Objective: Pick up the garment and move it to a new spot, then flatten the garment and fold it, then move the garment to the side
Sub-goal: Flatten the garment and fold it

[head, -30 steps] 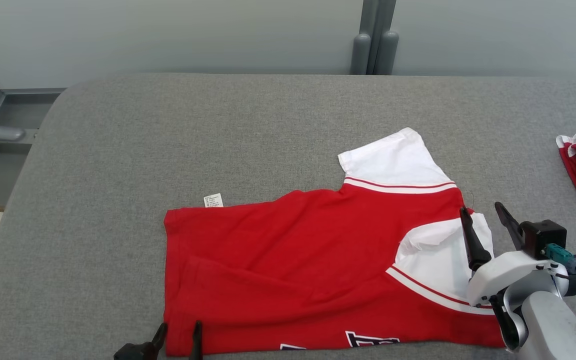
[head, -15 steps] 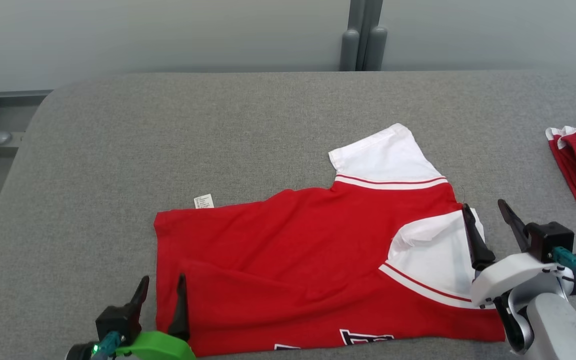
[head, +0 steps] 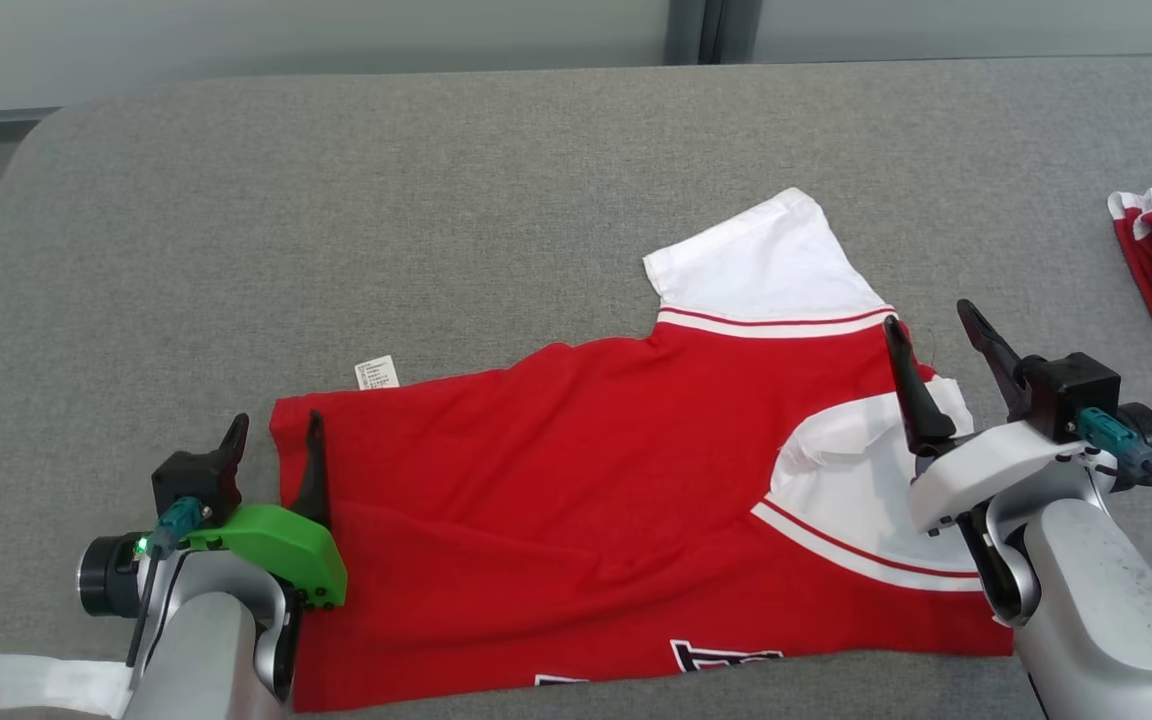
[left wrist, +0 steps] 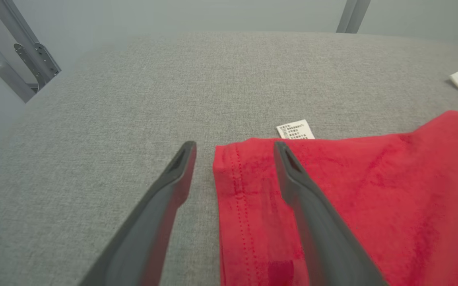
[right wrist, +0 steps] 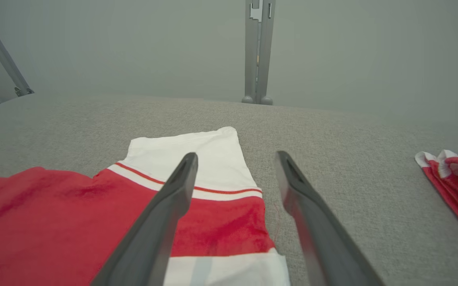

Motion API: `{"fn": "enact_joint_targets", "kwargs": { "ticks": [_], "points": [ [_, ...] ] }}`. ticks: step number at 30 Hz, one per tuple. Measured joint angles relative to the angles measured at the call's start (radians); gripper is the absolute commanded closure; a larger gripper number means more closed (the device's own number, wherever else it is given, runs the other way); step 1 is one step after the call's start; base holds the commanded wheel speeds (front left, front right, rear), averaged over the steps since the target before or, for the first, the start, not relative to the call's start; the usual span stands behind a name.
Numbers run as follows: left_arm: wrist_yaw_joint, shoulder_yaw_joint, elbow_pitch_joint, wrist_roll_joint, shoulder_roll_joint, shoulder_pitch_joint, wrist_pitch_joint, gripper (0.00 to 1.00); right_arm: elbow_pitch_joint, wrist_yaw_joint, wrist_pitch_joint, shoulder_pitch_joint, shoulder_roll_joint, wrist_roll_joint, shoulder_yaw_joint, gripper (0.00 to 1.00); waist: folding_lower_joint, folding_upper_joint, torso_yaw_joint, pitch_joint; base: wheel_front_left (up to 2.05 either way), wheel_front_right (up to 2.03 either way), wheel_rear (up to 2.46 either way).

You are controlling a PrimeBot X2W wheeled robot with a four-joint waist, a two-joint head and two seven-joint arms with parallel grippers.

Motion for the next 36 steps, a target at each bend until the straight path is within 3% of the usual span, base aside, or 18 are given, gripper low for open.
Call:
{"fn": "enact_joint_targets", "kwargs": {
  "ticks": [10, 15, 17, 18, 20, 21, 27, 36],
  "points": [
    [0.007, 0.033, 0.174, -0.01, 0.005, -0.093, 0.0, 0.0, -0.011, 0.0, 0.0, -0.019, -0.019, 0.023, 0.008, 0.0, 0.0, 0.0, -0.036, 0.044, 0.0, 0.0, 0.0],
    [0.01, 0.046, 0.195, -0.016, 0.001, -0.114, 0.0, 0.0, -0.007, 0.0, 0.0, -0.046, -0.032, 0.023, 0.013, 0.0, 0.0, 0.0, -0.037, 0.059, 0.0, 0.0, 0.0],
    [0.01, 0.047, 0.192, -0.016, -0.001, -0.119, 0.0, 0.52, 0.002, 0.0, 0.0, -0.059, -0.034, 0.028, 0.02, 0.0, 0.0, 0.0, -0.033, 0.062, 0.0, 0.0, 0.0],
    [0.01, 0.047, 0.191, -0.016, -0.003, -0.119, 0.0, 0.6, 0.007, 0.0, 0.0, -0.067, -0.036, 0.031, 0.025, 0.0, 0.0, 0.0, -0.03, 0.064, 0.0, 0.0, 0.0],
    [0.009, 0.043, 0.187, -0.013, -0.006, -0.12, 0.0, 0.92, 0.024, 0.0, 0.0, -0.09, -0.044, 0.034, 0.04, 0.0, 0.0, 0.0, -0.025, 0.068, 0.0, 0.0, 0.0],
    [0.006, 0.041, 0.185, -0.013, -0.007, -0.121, 0.0, 1.0, 0.036, 0.0, 0.0, -0.106, -0.046, 0.04, 0.048, 0.0, 0.0, 0.0, -0.022, 0.07, 0.0, 0.0, 0.0],
    [-0.003, 0.026, 0.148, -0.007, -0.02, -0.135, 0.0, 1.0, 0.128, 0.0, 0.029, -0.226, -0.078, 0.078, 0.112, 0.0, 0.0, 0.0, 0.001, 0.086, 0.0, 0.0, 0.0],
    [-0.019, -0.055, 0.074, -0.036, -0.027, -0.14, 0.0, 1.0, 0.318, 0.0, 0.216, -0.425, -0.114, 0.171, 0.216, 0.0, 0.0001, 0.0, 0.066, 0.117, 0.0, 0.0, 0.0]
  ]
}}
